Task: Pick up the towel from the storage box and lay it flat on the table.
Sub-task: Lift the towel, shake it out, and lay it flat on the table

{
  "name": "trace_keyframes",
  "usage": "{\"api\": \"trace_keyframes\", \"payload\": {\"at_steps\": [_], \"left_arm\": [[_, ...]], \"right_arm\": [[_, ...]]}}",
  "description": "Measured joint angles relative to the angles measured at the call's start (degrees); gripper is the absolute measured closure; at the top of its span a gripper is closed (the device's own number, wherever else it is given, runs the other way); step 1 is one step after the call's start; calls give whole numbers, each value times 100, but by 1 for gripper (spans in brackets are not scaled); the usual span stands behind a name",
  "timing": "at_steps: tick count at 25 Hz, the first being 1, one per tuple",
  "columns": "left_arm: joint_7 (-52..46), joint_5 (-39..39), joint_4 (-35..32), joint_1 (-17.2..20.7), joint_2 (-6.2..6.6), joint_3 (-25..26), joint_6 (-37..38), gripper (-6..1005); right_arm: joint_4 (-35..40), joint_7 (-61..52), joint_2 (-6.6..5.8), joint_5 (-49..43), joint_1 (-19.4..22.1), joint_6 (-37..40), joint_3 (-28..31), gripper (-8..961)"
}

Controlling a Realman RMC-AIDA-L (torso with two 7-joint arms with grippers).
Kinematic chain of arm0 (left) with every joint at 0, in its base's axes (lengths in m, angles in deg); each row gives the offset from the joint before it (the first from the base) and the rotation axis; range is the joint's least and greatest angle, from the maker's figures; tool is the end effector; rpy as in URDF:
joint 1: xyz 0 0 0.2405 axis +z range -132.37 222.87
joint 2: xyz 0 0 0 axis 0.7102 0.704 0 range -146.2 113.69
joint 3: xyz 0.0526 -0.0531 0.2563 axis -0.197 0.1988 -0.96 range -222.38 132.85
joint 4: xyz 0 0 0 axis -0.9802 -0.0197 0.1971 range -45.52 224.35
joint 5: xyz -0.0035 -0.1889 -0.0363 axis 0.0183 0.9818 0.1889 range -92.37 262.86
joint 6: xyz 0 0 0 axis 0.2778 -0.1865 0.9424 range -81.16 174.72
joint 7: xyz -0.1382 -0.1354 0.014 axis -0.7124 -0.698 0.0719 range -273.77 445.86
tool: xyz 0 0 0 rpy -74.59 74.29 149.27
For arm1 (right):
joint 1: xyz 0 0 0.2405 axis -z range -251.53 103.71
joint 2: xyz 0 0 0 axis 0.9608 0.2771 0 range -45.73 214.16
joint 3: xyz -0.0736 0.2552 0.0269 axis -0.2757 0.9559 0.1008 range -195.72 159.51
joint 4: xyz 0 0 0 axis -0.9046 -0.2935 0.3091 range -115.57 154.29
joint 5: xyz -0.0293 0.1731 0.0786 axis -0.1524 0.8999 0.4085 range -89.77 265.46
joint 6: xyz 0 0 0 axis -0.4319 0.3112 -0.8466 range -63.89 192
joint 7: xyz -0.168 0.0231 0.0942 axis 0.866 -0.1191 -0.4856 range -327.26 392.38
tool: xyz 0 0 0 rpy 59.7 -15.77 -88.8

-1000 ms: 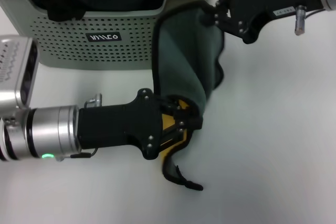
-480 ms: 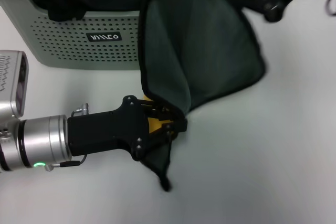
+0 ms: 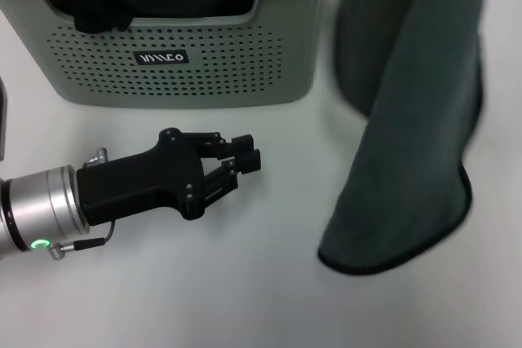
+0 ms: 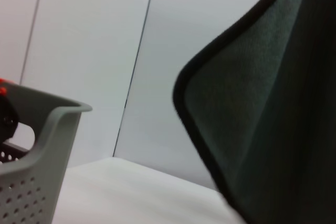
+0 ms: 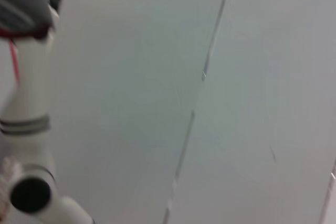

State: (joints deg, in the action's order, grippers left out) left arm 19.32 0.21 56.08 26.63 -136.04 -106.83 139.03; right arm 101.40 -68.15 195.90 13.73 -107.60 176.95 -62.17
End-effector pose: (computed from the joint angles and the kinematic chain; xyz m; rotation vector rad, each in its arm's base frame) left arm -0.2227 0.2781 -0.0654 -2.6646 -0.5180 -1.0883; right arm 0.0560 0.2882 0.1245 -2.7302 -0.4994 1.1615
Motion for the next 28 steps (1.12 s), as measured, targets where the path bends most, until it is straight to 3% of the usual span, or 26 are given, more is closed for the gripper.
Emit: {"api": "trace_keyframes", "payload": {"at_steps": [9,17,24,28], "left_arm": [[-134,265,6,-22,0,64,202,797],[-191,653,18,-1,0,72,456,758],[-361,736,116,-59,-13,42,577,749],[-385,743,516,-356,-21,14,675,743]], "right_arm": [[-600,6,-364,728,-26,692,105,922],[-1381,13,-578,836,-215,978,155,919],[-1785,200,-1121,1046,-394,1050,-825,916],[-1831,286,-1172,1119,-504,1056,-1161,915]]}}
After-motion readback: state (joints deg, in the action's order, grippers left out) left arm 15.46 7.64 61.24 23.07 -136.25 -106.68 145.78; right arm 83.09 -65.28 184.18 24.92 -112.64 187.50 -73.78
